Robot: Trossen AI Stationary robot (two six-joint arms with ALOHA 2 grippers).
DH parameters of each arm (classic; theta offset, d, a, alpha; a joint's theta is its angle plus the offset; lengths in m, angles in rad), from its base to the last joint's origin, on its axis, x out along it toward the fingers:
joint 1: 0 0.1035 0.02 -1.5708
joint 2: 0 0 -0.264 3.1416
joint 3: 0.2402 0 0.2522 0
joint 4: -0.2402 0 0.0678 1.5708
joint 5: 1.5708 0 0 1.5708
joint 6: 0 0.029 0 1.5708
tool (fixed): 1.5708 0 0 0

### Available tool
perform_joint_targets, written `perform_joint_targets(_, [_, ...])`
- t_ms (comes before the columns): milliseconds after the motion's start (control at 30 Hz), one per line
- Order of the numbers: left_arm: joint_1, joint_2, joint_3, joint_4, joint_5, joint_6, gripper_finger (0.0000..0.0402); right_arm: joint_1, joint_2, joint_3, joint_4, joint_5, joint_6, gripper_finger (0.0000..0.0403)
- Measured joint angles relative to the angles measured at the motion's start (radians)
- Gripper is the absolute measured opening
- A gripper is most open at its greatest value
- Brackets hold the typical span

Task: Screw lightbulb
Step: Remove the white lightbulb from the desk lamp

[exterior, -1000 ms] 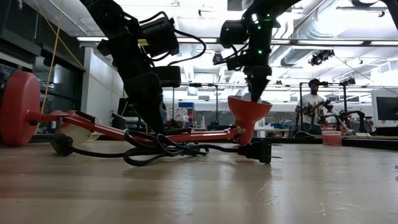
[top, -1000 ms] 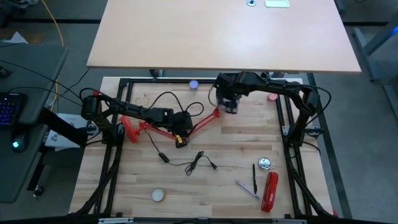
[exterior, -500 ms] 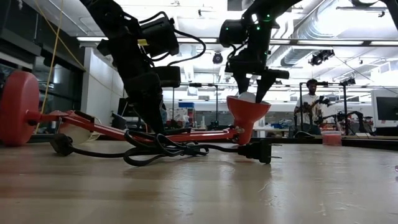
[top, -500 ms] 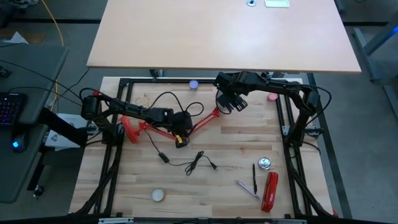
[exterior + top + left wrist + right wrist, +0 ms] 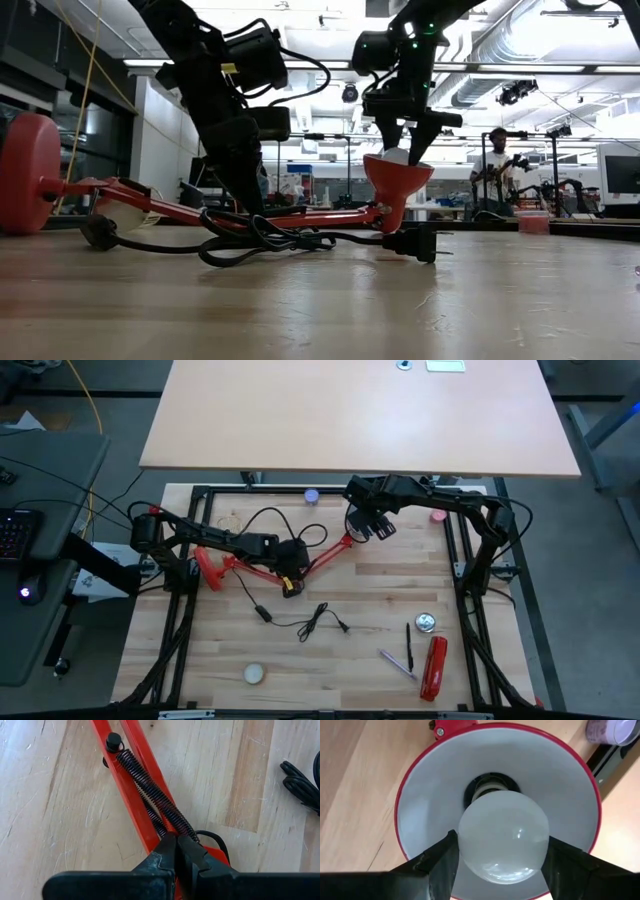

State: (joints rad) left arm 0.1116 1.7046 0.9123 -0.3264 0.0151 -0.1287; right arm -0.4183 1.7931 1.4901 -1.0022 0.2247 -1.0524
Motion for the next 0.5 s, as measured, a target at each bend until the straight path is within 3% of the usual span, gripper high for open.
perform_joint_targets(133, [0.0, 0.0, 0.0, 0.0, 0.0, 0.0, 0.0, 0.0, 0.0, 0.0, -0.002, -0.004, 0.026, 0.0257])
perform_joint_targets(500, [-0.001, 0.0, 0.0, 0.001, 0.0, 0.0, 0.0, 0.001, -0.044, 0.001, -0.023, 0.011, 0.049, 0.037])
